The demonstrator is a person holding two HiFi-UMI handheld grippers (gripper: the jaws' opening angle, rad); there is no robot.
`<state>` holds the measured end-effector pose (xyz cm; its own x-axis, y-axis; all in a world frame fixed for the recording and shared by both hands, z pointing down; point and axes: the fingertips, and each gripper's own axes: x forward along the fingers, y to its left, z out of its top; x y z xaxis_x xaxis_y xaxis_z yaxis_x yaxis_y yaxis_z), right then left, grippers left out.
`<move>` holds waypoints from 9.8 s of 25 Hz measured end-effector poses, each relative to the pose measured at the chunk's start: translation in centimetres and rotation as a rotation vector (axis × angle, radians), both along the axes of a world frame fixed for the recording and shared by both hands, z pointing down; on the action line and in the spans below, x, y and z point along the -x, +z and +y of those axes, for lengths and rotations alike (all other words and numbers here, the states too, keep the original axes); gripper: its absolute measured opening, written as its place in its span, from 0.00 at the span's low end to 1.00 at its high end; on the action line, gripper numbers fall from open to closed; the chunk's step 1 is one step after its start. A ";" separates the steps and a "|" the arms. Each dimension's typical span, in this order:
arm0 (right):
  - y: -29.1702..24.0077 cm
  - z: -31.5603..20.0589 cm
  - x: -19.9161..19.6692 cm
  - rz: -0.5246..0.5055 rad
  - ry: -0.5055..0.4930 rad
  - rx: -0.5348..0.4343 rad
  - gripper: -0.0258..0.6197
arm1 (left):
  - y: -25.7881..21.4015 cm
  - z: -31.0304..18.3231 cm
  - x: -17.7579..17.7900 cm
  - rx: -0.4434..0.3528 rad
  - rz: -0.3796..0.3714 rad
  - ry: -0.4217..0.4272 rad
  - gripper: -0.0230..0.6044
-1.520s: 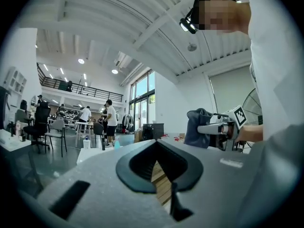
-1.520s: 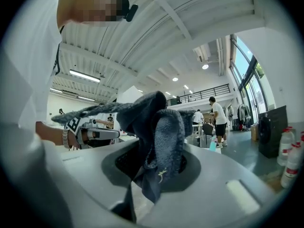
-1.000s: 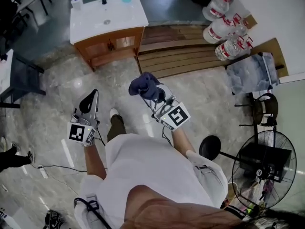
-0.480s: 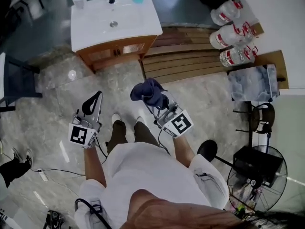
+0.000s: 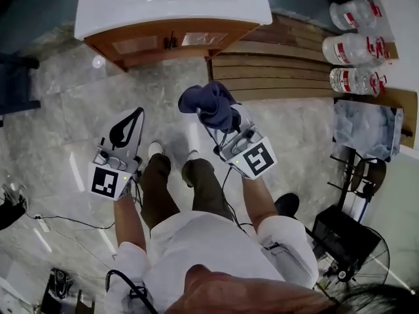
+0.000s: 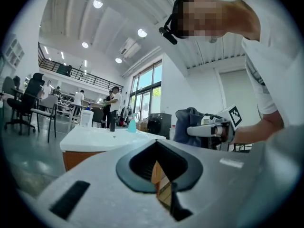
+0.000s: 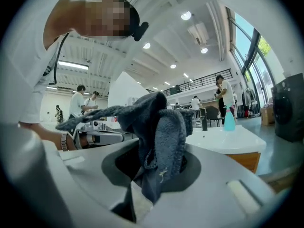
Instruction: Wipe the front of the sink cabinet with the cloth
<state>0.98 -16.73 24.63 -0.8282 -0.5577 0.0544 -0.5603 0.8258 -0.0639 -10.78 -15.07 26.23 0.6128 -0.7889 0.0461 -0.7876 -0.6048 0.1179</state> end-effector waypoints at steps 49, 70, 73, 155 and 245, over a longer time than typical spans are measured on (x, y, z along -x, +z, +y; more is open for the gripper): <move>19.1 -17.6 33.5 0.053 -0.097 -0.177 0.16 | 27.3 -2.1 13.2 -0.219 -0.069 -0.359 0.04; 19.2 -21.1 18.9 0.080 0.089 -0.207 0.18 | 28.4 -3.3 10.5 -0.204 -0.081 -0.290 0.04; 19.3 -21.6 15.4 0.082 0.129 -0.206 0.18 | 28.7 -3.4 9.7 -0.198 -0.092 -0.274 0.04; 30.1 -19.2 31.4 0.163 -0.043 -0.155 0.18 | 26.8 -2.6 11.3 -0.236 -0.091 -0.327 0.04; 36.6 -12.8 11.3 0.132 0.087 -0.046 0.18 | 28.7 -3.1 10.9 -0.183 -0.076 -0.330 0.04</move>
<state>-10.36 -29.58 61.24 -0.7642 -0.6313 0.1323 -0.6308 0.7743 0.0512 -21.71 -18.21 54.98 0.3246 -0.9426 -0.0777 -0.9458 -0.3228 -0.0349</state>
